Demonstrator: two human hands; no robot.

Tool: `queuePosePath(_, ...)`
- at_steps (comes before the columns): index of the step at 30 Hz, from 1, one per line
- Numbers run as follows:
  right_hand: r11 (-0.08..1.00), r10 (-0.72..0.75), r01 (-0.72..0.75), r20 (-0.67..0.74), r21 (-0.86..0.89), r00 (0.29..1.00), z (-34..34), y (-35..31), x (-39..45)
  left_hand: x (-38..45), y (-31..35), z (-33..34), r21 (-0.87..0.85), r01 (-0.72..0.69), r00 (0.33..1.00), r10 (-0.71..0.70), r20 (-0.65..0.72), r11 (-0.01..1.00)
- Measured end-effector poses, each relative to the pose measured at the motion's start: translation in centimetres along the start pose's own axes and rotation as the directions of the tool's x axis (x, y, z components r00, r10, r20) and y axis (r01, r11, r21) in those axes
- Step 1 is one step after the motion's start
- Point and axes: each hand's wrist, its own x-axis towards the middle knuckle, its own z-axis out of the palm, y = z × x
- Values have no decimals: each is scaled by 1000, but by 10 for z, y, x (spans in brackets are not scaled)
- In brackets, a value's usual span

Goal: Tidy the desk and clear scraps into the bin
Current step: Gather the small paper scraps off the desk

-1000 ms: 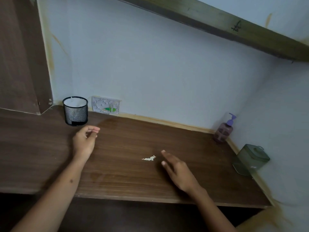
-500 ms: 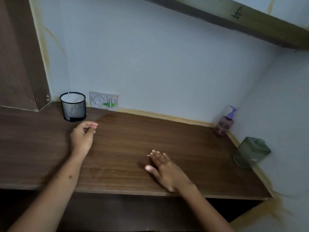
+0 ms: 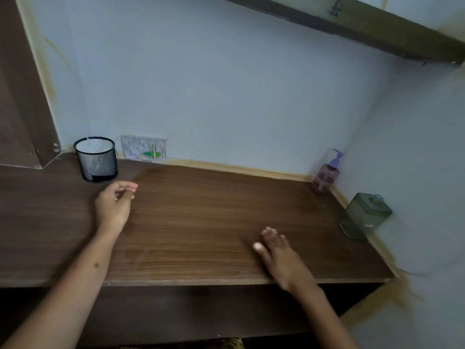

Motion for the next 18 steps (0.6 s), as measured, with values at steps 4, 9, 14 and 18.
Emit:
queuePosePath(4, 940, -340, 334, 118, 65, 933, 30, -79, -13, -5, 2, -1, 37, -2, 1000, 1, 6, 999)
queuePosePath(9, 909, -252, 298, -184, 292, 950, 26, -84, 1, -10, 11, -4, 33, -15, 1000, 14, 24, 999)
queuePosePath(14, 945, -200, 238, -182, 223, 963, 20, -68, 12, -32, 21, -11, 57, -70, 992, 63, 105, 996)
queuePosePath(18, 926, -348, 357, -85, 123, 934, 34, -80, 15, -61, 27, -24, 99, -141, 974, 120, 193, 985)
